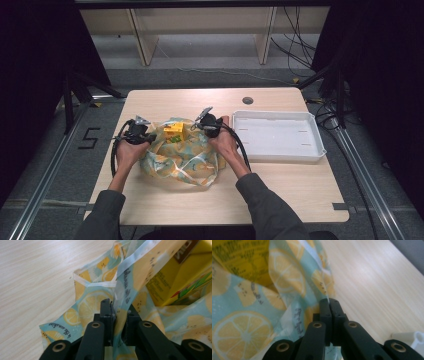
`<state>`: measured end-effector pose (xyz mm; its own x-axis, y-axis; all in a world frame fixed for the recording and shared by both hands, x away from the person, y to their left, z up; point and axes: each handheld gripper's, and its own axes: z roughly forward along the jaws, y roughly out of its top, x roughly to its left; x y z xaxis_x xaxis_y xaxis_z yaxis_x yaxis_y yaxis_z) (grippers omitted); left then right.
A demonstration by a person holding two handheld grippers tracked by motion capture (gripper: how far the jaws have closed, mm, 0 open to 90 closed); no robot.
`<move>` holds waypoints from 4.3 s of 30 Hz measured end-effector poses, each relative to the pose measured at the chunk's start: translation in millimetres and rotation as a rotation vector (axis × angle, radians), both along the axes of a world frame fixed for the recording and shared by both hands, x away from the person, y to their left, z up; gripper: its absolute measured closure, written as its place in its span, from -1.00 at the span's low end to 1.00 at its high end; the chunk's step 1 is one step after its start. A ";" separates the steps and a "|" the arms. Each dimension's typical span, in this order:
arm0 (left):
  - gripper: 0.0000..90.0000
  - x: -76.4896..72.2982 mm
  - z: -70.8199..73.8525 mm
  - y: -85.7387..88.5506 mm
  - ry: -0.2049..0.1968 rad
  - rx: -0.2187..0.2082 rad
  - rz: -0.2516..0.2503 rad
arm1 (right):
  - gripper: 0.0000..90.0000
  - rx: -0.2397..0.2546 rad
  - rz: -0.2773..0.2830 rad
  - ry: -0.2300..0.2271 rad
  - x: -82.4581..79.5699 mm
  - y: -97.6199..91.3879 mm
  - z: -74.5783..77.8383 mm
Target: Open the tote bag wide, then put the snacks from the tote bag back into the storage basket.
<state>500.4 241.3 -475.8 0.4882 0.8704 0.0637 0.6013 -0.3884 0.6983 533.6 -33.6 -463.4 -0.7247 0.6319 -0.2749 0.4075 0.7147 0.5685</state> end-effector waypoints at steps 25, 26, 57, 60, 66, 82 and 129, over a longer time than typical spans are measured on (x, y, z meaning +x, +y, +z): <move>0.90 -20.5 31.4 -4.0 -0.191 0.037 -0.076 | 1.00 -0.030 0.010 0.034 -10.8 -1.0 -4.9; 0.96 -18.8 31.6 -2.6 -0.186 0.047 -0.064 | 1.00 -0.029 0.008 0.032 -10.9 -1.2 -5.2; 0.62 -7.6 -6.2 -5.9 -0.027 0.003 -0.019 | 0.78 -0.033 0.019 0.092 -20.7 -5.7 -18.2; 0.45 -14.6 2.8 -2.9 -0.057 -0.037 -0.016 | 0.59 0.002 0.004 0.069 -21.3 -11.6 -8.6; 0.00 -42.7 30.5 3.6 -0.107 -0.101 -0.001 | 0.21 0.090 -0.004 0.008 -22.7 -22.1 12.3; -0.44 -131.9 30.7 5.6 -0.103 -0.257 -0.021 | 0.01 0.249 0.124 0.026 -37.2 -16.3 45.2; -0.58 -198.9 -18.3 -9.8 -0.052 -0.214 -0.045 | -0.35 0.312 0.275 0.124 -4.8 36.9 11.0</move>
<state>301.5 231.5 -494.1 0.5277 0.8442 -0.0943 0.5478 -0.2534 0.7973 528.7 3.3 -452.4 -0.8931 0.4499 -0.0015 0.3049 0.6077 0.7333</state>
